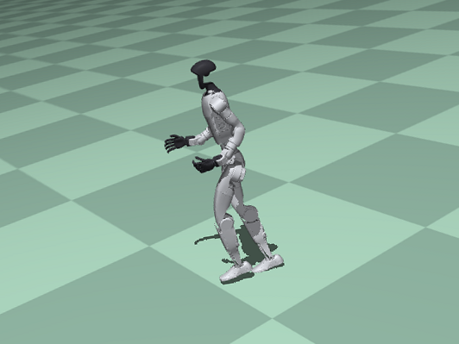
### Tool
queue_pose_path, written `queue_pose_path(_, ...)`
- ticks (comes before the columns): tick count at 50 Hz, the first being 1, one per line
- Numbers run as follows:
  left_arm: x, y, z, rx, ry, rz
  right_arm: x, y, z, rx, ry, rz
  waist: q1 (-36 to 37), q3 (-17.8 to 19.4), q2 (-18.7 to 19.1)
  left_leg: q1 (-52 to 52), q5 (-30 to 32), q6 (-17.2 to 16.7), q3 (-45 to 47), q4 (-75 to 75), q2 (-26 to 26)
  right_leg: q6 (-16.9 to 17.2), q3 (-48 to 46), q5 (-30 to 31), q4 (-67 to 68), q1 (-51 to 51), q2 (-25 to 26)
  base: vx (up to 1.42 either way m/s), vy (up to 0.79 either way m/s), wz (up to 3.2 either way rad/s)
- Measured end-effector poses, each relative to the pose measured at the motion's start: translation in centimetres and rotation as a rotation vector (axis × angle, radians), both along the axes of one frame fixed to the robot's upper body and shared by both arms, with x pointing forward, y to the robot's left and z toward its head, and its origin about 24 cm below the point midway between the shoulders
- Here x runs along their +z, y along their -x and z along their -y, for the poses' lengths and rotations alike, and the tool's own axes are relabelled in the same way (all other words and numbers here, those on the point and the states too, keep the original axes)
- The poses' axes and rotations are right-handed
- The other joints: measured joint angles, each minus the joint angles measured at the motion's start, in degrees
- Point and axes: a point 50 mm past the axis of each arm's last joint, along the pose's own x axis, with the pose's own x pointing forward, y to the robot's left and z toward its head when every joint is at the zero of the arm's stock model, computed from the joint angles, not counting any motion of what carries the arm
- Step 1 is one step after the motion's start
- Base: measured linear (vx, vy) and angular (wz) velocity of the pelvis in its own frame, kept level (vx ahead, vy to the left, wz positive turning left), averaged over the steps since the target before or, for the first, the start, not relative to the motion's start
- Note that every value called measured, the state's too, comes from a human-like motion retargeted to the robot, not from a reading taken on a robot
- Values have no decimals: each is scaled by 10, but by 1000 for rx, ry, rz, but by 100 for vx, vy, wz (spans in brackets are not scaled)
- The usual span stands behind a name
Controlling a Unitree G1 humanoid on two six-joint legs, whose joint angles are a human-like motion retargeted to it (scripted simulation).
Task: Walk run
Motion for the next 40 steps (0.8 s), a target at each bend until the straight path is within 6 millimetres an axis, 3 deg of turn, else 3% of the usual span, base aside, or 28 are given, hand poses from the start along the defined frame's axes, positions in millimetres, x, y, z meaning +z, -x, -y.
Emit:
queue_pose_path(5,7,-15,4,-39,-11,43,-16,15,6,-7,29,-93,50,16,-3,39,-40,-50,-46,-248,-29,46,-2,178,-10,114,19,135,-41,-65)
queue_pose_path(7,12,-23,6,-39,-15,73,-30,27,4,1,17,-160,49,16,-5,58,18,7,-43,-227,-34,96,-6,267,37,131,20,146,-42,-16)
queue_pose_path(8,15,-27,6,-32,-16,86,-38,35,3,9,18,-197,37,11,-11,73,-38,35,-26,-198,-39,126,-7,317,78,126,20,172,-42,36)
queue_pose_path(10,19,-33,12,-19,6,104,-58,59,12,0,57,-298,-5,15,-41,94,-130,33,-67,-112,-83,175,-19,343,292,68,-5,160,-38,71)
queue_pose_path(12,25,-47,10,-3,41,136,-75,79,18,19,106,-397,-18,17,-30,113,-166,25,-46,-77,-51,174,-24,338,411,9,-6,118,-42,-41)
queue_pose_path(13,27,-53,11,-13,65,143,-83,91,19,45,123,-451,-13,11,-4,133,-180,18,-53,-84,-14,144,-33,322,417,-21,18,115,-45,-88)
queue_pose_path(16,32,-66,15,-26,119,161,-96,128,30,117,153,-602,-21,2,31,195,-196,12,-53,-113,18,90,-55,198,448,-121,15,128,-55,-59)
queue_pose_path(19,36,-69,13,-40,116,190,-96,156,47,107,148,-674,-65,-5,51,256,-147,2,-72,-167,15,88,-103,96,389,-214,-38,149,-66,52)
queue_pose_path(23,41,-65,11,-70,78,227,-87,170,61,32,140,-669,-150,-17,71,332,-20,-22,-96,-215,4,98,-148,36,176,-284,-82,107,-48,105)
queue_pose_path(25,41,-61,8,-80,66,228,-84,165,58,-2,133,-634,-176,-24,79,368,60,-37,-83,-226,10,108,-104,-17,74,-296,-71,128,-67,34)
queue_pose_path(27,39,-58,7,-83,67,221,-80,152,49,-48,128,-572,-179,-29,81,390,148,-55,-82,-201,6,85,-105,-2,40,-291,-73,129,-64,-28)
queue_pose_path(28,39,-56,7,-84,69,217,-77,144,44,-76,127,-533,-181,-30,79,394,200,-70,-85,-172,3,37,-119,39,49,-285,-74,150,-78,-64)
queue_pose_path(30,38,-46,-2,-74,65,206,-72,127,28,-122,125,-457,-163,-33,71,374,298,-89,-45,-63,4,-41,-117,9,95,-260,-51,160,-86,-131)
queue_pose_path(31,34,-34,-9,-71,53,190,-72,119,17,-151,109,-424,-156,-25,80,348,298,-67,-36,49,25,-31,-27,-28,127,-244,7,156,-83,-142)
queue_pose_path(32,32,-25,-13,-77,46,182,-69,107,10,-192,89,-376,-146,-22,81,317,287,-49,-32,136,33,-23,14,-56,153,-231,27,132,-69,-84)
queue_pose_path(33,31,-22,-10,-99,51,189,-63,88,10,-258,62,-301,-129,-30,67,276,255,-38,-36,175,17,-18,-43,-67,167,-224,-28,117,-56,-62)
queue_pose_path(35,24,-15,-7,-73,52,151,-50,58,0,-269,-20,-192,-109,-44,36,196,157,-2,13,255,24,-18,-39,-93,158,-181,-50,126,-53,-88)
queue_pose_path(38,17,0,-9,-44,13,97,-26,32,-21,-199,-143,-45,-99,-48,32,102,40,41,4,229,24,-15,-31,-88,103,-108,-33,142,-55,-72)
queue_pose_path(40,15,6,-12,-39,-25,78,-7,22,-20,-153,-159,47,-78,-43,18,51,0,27,-9,139,12,-4,-35,-29,57,-61,-24,127,-60,-85)
